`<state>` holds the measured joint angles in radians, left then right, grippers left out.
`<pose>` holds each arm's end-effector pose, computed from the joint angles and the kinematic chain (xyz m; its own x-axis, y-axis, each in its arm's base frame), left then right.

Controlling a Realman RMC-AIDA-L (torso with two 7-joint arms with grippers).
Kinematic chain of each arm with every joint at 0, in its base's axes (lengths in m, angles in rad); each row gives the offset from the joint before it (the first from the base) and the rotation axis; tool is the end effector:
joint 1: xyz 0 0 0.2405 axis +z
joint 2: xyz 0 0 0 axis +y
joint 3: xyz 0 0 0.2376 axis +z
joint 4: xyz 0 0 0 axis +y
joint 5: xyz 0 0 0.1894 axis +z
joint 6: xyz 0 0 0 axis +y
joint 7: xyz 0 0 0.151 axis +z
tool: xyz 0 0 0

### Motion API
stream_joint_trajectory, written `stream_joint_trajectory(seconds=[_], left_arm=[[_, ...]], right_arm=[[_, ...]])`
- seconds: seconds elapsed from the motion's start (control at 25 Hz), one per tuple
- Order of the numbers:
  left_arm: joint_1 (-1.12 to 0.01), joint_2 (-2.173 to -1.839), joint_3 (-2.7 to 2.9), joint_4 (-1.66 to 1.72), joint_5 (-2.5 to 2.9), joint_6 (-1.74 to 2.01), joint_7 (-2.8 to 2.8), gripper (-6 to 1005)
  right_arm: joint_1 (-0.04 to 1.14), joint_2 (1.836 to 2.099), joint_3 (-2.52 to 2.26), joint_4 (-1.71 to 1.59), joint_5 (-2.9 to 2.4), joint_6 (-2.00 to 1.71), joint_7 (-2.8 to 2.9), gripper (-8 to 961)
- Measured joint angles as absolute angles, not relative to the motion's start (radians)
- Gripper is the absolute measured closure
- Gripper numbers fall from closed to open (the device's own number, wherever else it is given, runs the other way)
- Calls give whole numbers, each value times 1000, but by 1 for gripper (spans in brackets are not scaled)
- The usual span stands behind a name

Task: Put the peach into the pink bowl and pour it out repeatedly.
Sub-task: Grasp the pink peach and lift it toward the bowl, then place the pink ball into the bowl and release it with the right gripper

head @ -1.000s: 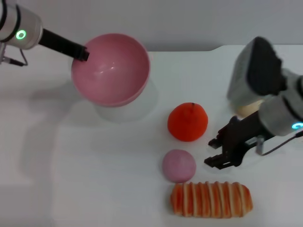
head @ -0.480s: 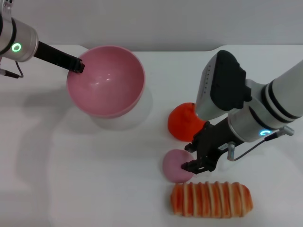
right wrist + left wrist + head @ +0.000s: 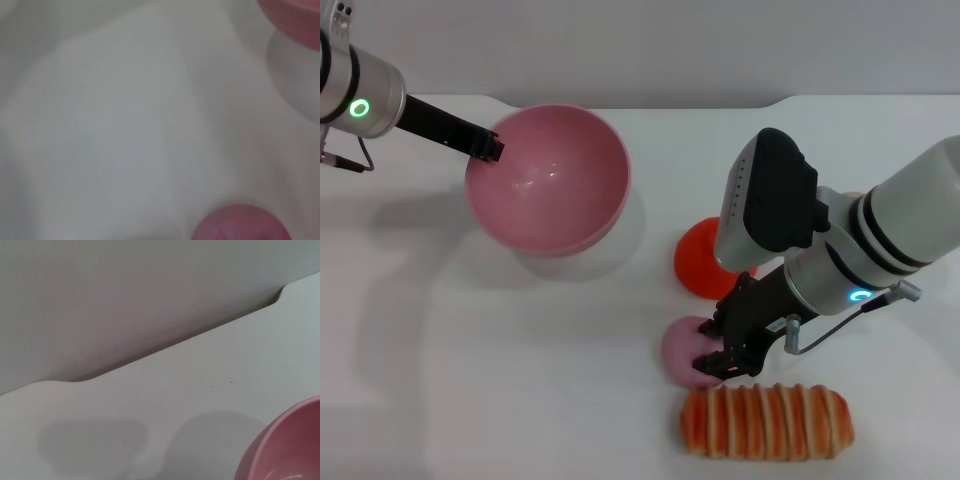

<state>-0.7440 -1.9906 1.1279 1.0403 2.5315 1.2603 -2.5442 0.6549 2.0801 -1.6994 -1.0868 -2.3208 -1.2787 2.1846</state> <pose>-0.1924 0.4013 0.0419 0.6743 0.7263 0.1333 0.6686 -0.5239 -0.5278 0.1629 0.3084 -0.0803 0.9267 -0.2422 0.2873 -0.2112 -0.9681 -0.1349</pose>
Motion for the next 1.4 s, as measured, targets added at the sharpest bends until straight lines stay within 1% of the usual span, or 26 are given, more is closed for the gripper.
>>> stream_joint_trajectory(seconds=[0.16,0.52,0.64,0.8,0.96,1.12,1.24,1.4], left_arm=[[-744,-1991,1129,1041,2532,1257,-2541,960],[-744,-1991,1129,1040,2533,1257,-2534,960],[-741,-1991,1129,1038,2533,1260,-2534,960],[-740,-1989,1129,1037,2533,1262,-2533,960],[-738,-1989,1129,1036,2532,1268,-2532,960],[-738,-1999,1132,1036,2533,1284,-2532,959],[-738,-2012,1146,1041,2533,1302,-2531,959],[-743,-2023,1155,1041,2532,1332,-2531,959]], right_arm=[[655,2080,-1700,-1084,-2314,-1275,2171,570],[641,2075,-1690,-1135,-2318,-1292,2170,754],[606,2071,-1644,-1270,-2322,-1361,2173,820],[566,2071,-1544,-1539,-2324,-1505,2193,920],[565,2073,-1447,-1806,-2325,-1622,2258,923],[581,2075,-1385,-1946,-2324,-1622,2288,910],[590,2075,-1384,-1916,-2322,-1537,2287,897],[601,2075,-1425,-1774,-2322,-1404,2239,879]])
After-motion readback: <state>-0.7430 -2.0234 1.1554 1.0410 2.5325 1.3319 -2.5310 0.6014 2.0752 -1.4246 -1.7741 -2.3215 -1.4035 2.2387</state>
